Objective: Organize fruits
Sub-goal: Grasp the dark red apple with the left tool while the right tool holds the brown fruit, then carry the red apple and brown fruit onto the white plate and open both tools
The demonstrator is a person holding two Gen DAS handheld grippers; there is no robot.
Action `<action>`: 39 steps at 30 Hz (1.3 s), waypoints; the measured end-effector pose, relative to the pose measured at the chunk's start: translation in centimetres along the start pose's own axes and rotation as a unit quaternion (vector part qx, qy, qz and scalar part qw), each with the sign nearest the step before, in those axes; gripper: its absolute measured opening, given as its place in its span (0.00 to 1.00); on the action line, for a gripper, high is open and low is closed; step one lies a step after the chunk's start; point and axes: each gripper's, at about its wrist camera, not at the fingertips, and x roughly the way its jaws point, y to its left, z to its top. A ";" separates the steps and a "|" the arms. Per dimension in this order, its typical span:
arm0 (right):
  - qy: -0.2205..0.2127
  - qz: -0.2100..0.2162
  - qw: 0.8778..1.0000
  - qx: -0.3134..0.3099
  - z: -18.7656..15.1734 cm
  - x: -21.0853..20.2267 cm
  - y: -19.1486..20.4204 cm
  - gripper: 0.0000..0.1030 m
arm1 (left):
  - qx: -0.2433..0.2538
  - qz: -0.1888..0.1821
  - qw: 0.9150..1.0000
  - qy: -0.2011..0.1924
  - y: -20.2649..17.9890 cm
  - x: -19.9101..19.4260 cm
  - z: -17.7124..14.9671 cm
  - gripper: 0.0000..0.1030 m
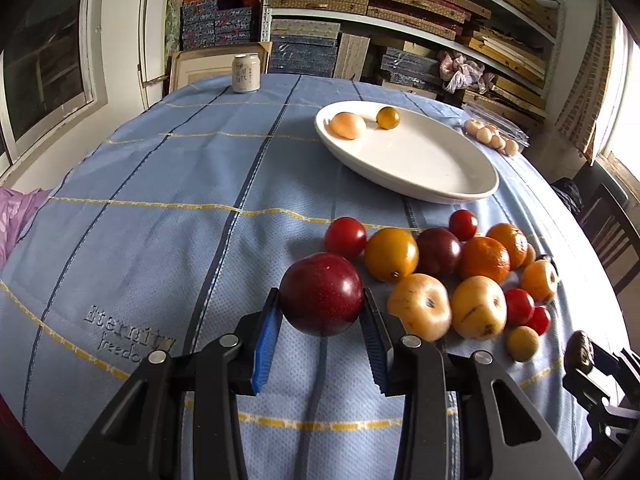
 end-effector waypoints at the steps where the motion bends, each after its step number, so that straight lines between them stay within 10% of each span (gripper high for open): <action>1: 0.000 0.001 1.000 0.000 0.0 0.0 0.0 0.47 | 0.002 0.000 1.000 -0.002 -0.2 -0.3 -0.1 0.38; 21: -0.053 0.027 0.998 -0.009 12.3 -3.6 -3.1 0.47 | 0.068 -0.025 0.996 -0.048 -5.3 -3.3 8.0 0.38; 39: 0.015 -0.016 1.000 -0.023 24.0 14.8 -7.7 0.47 | 0.069 -0.055 0.996 0.013 -8.5 13.1 19.1 0.38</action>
